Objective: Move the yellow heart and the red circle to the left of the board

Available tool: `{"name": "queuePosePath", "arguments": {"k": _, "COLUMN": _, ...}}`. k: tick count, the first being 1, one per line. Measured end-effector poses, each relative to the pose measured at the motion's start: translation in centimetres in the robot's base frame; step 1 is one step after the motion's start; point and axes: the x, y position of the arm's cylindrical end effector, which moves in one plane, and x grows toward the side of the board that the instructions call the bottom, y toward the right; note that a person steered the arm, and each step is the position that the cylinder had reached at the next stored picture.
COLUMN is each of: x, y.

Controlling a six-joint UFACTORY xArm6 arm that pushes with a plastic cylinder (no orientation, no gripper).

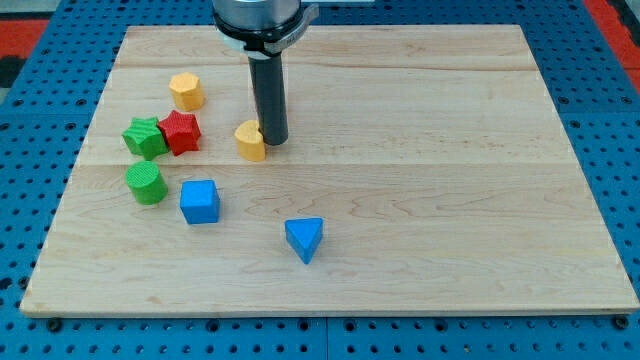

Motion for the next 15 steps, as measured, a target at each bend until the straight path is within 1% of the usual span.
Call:
{"name": "queuePosePath", "arguments": {"k": 1, "x": 2.7, "y": 1.2}}
{"name": "queuePosePath", "arguments": {"k": 3, "x": 2.7, "y": -2.3}}
{"name": "queuePosePath", "arguments": {"k": 4, "x": 3.2, "y": -3.0}}
{"name": "queuePosePath", "arguments": {"k": 5, "x": 2.8, "y": -0.1}}
{"name": "queuePosePath", "arguments": {"k": 6, "x": -1.8, "y": 4.0}}
{"name": "queuePosePath", "arguments": {"k": 7, "x": -5.4, "y": 3.5}}
{"name": "queuePosePath", "arguments": {"k": 8, "x": -6.2, "y": 1.2}}
{"name": "queuePosePath", "arguments": {"k": 9, "x": -7.6, "y": 1.0}}
{"name": "queuePosePath", "arguments": {"k": 10, "x": -7.6, "y": -1.6}}
{"name": "queuePosePath", "arguments": {"k": 11, "x": -7.6, "y": -0.3}}
{"name": "queuePosePath", "arguments": {"k": 12, "x": -1.6, "y": 3.1}}
{"name": "queuePosePath", "arguments": {"k": 13, "x": 0.1, "y": 2.8}}
{"name": "queuePosePath", "arguments": {"k": 15, "x": -0.2, "y": -2.3}}
